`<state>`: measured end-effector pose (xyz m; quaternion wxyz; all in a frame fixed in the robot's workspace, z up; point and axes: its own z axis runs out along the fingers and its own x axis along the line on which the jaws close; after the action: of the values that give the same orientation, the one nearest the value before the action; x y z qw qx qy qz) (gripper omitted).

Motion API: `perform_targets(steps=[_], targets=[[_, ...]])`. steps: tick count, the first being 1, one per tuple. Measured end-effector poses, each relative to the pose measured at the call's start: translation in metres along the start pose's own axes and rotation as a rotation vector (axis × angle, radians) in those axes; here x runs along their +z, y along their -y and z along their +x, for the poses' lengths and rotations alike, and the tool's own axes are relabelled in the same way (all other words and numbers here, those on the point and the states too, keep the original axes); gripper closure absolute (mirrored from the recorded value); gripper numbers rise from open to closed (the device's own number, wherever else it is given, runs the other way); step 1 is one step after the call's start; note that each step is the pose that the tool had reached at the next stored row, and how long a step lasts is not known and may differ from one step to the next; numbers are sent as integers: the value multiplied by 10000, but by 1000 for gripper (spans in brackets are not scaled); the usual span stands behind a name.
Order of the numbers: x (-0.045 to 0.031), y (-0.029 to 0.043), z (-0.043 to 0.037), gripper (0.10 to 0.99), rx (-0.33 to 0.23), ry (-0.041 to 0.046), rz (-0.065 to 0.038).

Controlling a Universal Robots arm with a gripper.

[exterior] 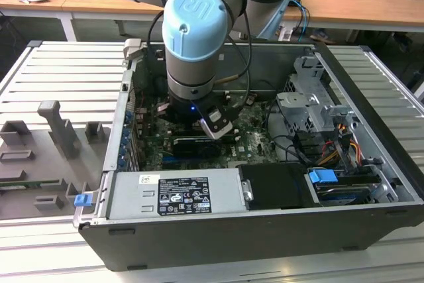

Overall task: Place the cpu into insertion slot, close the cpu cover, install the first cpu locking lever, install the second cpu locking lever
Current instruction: 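Install the second cpu locking lever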

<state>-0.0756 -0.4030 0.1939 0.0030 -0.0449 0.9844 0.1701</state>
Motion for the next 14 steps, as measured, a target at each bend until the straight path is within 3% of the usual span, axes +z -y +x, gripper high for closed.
perform_targets(steps=[14], targets=[[-14, 26, 2, 980, -2, 0, 0]])
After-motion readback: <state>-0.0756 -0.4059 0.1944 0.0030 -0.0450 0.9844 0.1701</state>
